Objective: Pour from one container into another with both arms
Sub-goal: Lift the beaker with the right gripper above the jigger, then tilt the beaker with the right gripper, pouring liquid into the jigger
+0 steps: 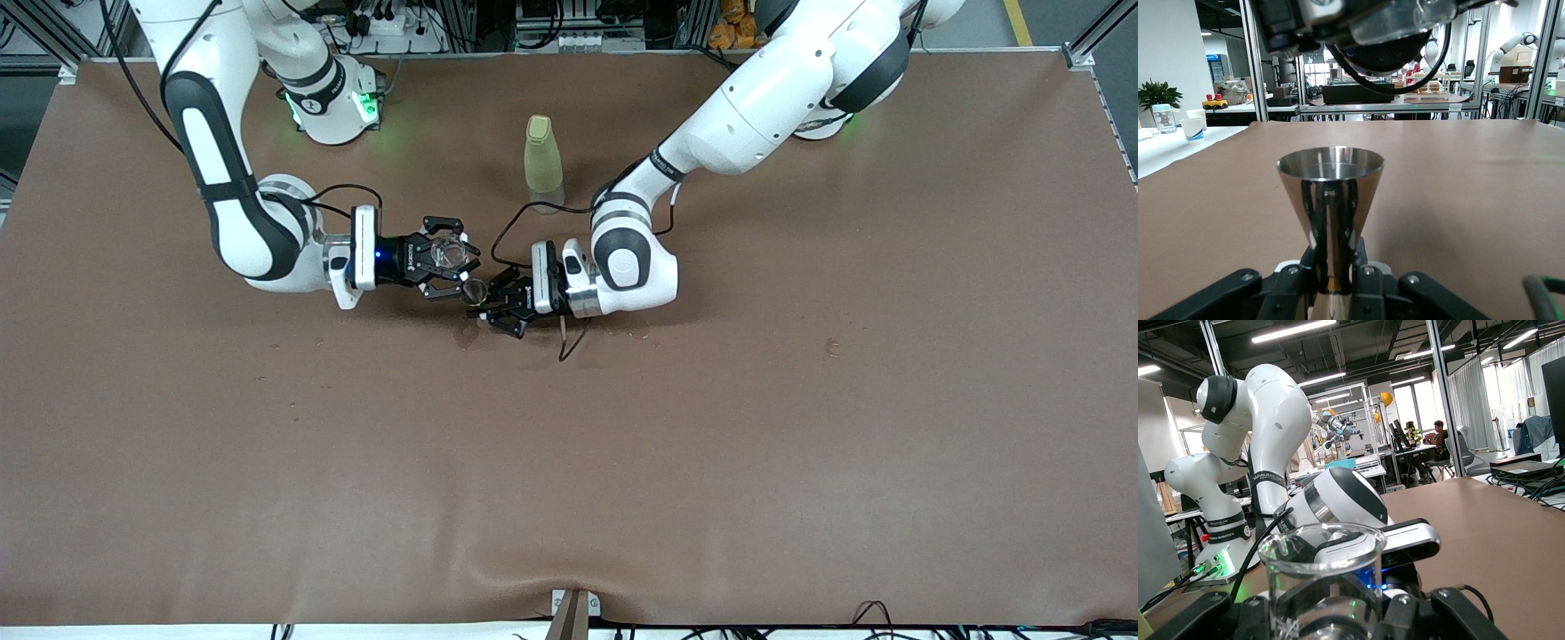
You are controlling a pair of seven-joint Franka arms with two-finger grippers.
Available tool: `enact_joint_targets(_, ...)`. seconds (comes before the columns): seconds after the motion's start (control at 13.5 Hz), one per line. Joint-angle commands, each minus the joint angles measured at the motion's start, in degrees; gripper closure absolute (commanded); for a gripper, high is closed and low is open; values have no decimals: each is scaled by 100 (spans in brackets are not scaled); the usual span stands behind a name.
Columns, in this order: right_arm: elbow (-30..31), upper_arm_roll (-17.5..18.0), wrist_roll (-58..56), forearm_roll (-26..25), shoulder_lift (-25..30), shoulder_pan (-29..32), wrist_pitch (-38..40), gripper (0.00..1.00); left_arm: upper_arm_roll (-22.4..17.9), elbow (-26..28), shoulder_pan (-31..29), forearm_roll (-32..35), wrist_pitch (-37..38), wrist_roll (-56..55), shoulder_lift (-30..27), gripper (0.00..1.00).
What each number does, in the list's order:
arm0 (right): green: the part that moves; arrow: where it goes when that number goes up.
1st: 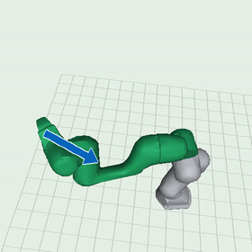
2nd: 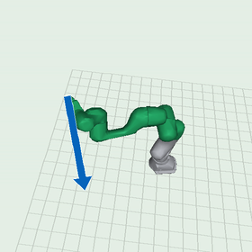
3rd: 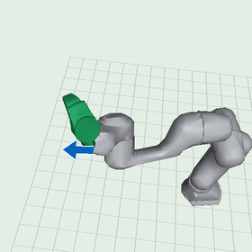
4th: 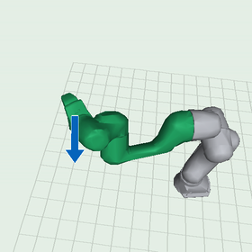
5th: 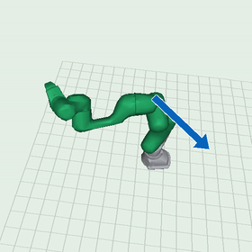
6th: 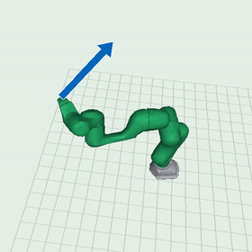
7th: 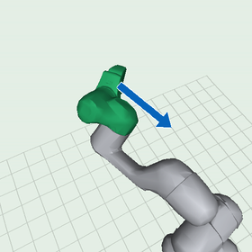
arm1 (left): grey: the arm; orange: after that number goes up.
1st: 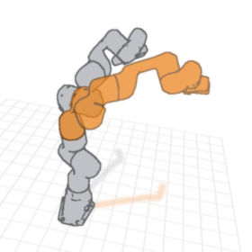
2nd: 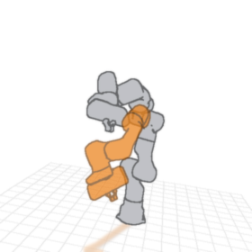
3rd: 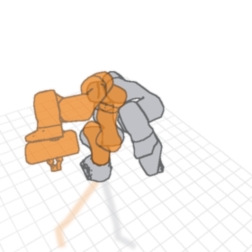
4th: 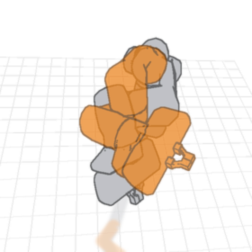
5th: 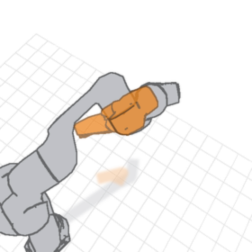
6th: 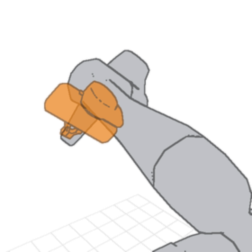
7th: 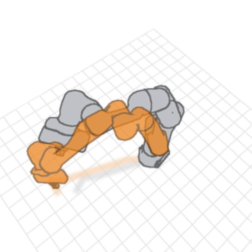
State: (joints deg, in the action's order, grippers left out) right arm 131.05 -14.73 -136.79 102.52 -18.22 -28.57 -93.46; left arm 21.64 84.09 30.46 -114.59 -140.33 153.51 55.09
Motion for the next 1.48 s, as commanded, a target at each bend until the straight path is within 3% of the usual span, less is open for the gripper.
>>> enact_joint_targets(0.0,350,-30,-32,312,249,-139,-84,100,-37,-121,30,-117,-21,109,55,100)
enact_joint_targets(0.3,439,-30,56,409,223,-184,-137,100,-152,-121,39,-116,-21,109,63,100)
enact_joint_targets(1.4,527,102,2129,444,249,-272,-128,100,-152,-121,83,-160,-21,109,98,100)
